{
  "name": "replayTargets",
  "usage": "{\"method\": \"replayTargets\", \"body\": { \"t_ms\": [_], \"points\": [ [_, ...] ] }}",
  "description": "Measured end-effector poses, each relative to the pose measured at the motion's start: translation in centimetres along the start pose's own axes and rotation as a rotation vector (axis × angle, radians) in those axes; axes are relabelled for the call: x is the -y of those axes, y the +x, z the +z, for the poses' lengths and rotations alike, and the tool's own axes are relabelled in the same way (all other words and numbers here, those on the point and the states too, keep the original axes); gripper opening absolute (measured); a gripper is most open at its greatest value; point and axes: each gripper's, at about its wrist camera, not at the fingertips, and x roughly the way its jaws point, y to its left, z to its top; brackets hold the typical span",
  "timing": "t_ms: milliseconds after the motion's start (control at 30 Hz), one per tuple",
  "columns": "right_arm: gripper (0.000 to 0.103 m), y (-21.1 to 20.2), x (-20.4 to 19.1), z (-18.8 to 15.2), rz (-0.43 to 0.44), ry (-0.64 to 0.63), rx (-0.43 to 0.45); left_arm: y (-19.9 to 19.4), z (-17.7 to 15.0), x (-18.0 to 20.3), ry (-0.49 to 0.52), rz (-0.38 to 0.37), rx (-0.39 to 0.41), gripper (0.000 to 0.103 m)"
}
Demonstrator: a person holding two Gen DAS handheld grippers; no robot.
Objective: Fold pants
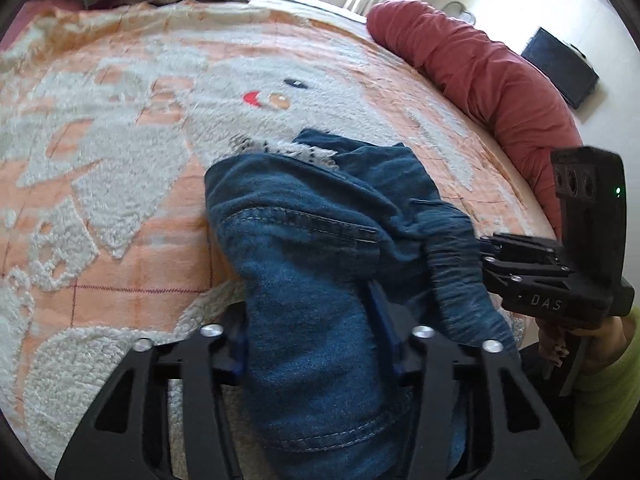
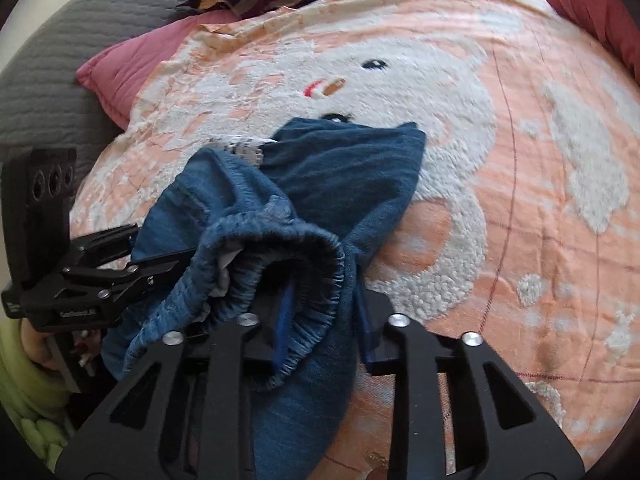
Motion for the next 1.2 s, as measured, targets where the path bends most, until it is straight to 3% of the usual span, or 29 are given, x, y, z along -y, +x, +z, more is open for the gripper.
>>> {"method": "replayTargets", "body": {
  "t_ms": [233, 500, 700, 900, 1200],
  "points": [
    [0.006, -1.4, -2.4, 0.3, -0.069, -0.108, 0.091, -1.3, 0.5, 0.4, 0.023, -0.002, 0.046, 0.028],
    [0.006, -1.8, -4.2, 2.5, -0.059, -0.142, 0.155, -3.1, 2.5, 0.0, 0.022, 0.019, 0.098, 0.028],
    [0.006, -1.0, -5.6, 6.1, -0.047, -0.184, 0.197, -4.0, 5.5, -1.6, 0.017, 0.097, 0.137, 0.028],
    [0.006, -0.2, -6.1, 8.8, -0.065, -0.209, 0.208, -3.5, 8.2, -3.0, 0.008, 0.142, 0.157, 0.028],
    [0.005, 1.9, -6.3, 11.0, -0.104, -0.243, 0.203, -2.3, 9.3, -4.3, -0.008, 0.168, 0.17, 0.028]
  ]
}}
